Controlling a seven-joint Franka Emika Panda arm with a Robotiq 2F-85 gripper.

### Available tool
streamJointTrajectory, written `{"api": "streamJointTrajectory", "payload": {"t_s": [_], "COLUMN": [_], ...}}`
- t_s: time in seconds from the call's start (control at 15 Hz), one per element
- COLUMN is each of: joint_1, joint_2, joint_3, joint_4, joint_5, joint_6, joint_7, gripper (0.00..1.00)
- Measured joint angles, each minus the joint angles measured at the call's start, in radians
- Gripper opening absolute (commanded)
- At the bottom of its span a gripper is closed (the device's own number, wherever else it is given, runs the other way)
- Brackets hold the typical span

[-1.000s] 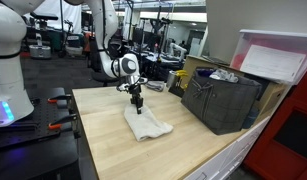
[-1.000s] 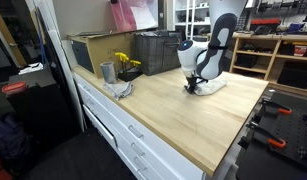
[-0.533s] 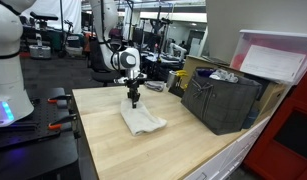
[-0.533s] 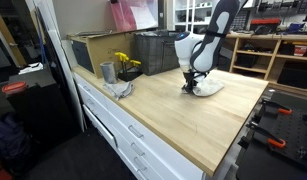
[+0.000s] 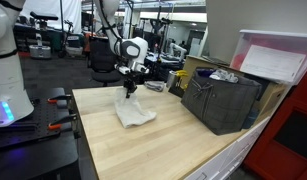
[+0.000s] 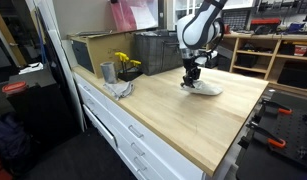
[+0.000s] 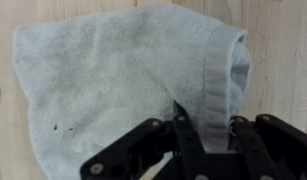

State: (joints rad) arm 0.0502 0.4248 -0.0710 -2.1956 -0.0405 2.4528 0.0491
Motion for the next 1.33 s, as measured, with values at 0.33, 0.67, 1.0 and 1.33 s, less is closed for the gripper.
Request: {"api": "streamJointTrajectory", "payload": {"t_s": [0.33,0.67,1.0,1.33], "joint_1": [-0.187,-0.321,-0.353,-0.354], "joint_2": [0.008,0.080,0.171,0.214], "joint_3": [0.012,-0.024,-0.024,-0.001], "joint_4": [0.072,0.188,0.256,0.284], "joint_5": [0.156,0.198,0.198,0.197], "joint_6": [-0.146,-0.188,-0.189,-0.187], "joint_7": [-0.165,-0.218,-0.284,-0.324], "gripper": [0.04,0.04,0.54,0.91]}}
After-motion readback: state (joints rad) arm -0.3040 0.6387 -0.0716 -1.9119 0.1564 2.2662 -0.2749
